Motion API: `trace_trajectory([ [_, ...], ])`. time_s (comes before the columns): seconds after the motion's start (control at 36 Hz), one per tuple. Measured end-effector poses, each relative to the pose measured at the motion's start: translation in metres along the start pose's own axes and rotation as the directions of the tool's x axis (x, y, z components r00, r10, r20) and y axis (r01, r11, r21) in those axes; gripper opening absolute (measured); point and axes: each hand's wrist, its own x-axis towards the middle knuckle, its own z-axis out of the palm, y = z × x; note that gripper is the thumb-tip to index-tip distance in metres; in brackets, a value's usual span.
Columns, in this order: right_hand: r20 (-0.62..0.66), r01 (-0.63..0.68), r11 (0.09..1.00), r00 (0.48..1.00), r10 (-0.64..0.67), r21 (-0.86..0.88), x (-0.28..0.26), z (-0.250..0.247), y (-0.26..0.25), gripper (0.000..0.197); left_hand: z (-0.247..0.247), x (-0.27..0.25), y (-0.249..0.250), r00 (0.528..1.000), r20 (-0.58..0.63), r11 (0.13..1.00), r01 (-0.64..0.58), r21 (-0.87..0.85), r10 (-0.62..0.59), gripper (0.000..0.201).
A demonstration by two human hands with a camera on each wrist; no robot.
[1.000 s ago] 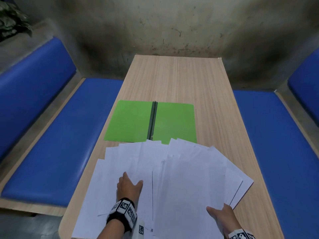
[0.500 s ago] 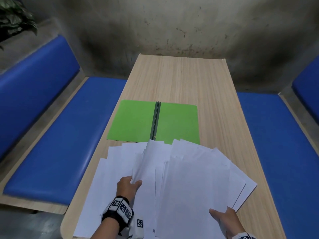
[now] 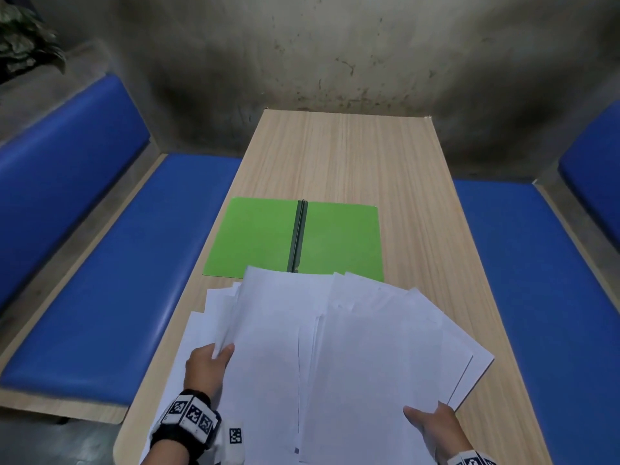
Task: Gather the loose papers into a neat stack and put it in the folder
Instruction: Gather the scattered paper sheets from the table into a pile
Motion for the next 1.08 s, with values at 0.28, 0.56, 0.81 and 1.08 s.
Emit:
trace_trajectory([
  [0.28,0.031,-0.016,1.000,0.999,0.016,0.012,-0.003,-0.001,-0.005,0.015,-0.002,0.000,-0.004,0.950,0.266,0.946,0.229,-0.231,-0.165,0.011],
  [0.56,0.047,-0.001,1.000,0.999,0.001,0.007,-0.002,-0.001,0.000,0.016,-0.035,0.009,0.017,1.000,0.015,0.993,0.006,-0.120,-0.004,0.011],
  [0.81,0.065,-0.014,1.000,0.998,0.014,-0.002,0.002,-0.003,0.003,0.017,-0.084,0.012,0.051,0.996,-0.063,0.967,-0.082,-0.240,0.069,0.028],
  [1.08,0.050,0.003,0.999,0.999,-0.001,-0.040,-0.007,-0.002,-0.007,0.016,-0.086,-0.003,0.073,0.991,0.107,0.844,-0.006,-0.537,0.075,0.024],
])
